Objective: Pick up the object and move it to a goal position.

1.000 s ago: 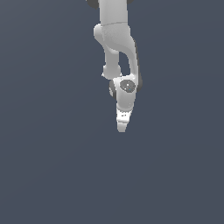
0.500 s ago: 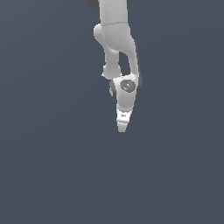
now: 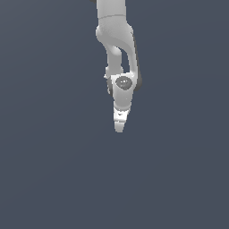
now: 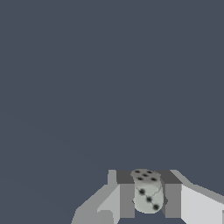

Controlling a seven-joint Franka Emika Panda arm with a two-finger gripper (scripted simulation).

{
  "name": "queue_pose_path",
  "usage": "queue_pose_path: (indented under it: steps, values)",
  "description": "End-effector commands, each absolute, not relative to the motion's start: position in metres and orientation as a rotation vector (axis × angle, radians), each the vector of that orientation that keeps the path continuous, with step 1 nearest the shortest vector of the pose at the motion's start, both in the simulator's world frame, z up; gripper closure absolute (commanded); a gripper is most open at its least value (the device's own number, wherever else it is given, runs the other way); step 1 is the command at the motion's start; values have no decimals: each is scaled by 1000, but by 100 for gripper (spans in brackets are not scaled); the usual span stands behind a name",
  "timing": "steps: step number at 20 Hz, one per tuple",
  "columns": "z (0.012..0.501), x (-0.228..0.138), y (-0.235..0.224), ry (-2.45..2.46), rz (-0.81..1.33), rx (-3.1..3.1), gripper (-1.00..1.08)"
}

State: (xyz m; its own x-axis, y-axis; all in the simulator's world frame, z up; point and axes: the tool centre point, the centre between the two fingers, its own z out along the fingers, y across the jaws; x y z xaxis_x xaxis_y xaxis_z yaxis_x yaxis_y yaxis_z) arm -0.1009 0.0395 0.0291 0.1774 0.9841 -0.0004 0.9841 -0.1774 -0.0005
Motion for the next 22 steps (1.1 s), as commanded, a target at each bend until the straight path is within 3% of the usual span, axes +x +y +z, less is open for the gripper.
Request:
queue_pose_path:
  steps: [1, 22]
  values:
    - [39, -104, 25, -2014, 1, -2412, 108]
    - [144, -135, -133, -2011, -2, -2413, 108]
